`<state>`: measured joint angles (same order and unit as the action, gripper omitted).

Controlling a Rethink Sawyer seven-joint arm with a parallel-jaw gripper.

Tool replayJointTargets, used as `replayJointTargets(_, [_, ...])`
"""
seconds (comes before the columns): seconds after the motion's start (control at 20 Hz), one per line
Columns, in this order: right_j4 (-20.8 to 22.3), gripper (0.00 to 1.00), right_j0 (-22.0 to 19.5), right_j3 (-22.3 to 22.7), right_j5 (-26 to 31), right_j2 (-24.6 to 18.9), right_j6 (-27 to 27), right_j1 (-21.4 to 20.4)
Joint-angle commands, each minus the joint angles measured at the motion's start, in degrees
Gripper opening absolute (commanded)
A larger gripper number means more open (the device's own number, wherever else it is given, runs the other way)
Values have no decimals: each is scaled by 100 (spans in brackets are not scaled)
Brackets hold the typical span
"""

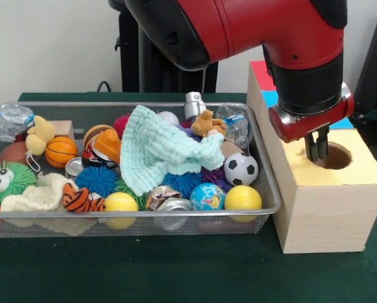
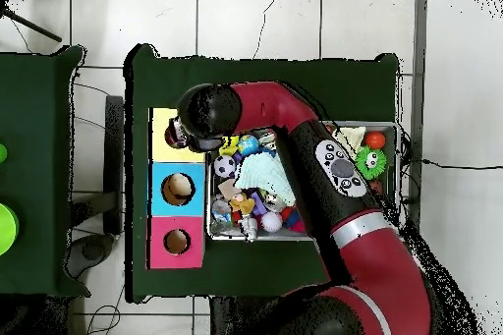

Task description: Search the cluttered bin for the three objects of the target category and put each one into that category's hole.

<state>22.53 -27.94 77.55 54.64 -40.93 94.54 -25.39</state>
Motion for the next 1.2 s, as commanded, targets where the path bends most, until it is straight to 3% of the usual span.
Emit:
replayJointTargets(0.05, [553,0,-375,-400,735,364,-1324,-561])
replayJointTargets(0.4, [632,0,-267,-403,897,390,-1087,-695])
replayJointTargets(0.7, [686,0,-338,-63,427,369,-811,-723])
replayJointTargets(1.2, [1041,0,-348,-50,-63,364,-958,-517])
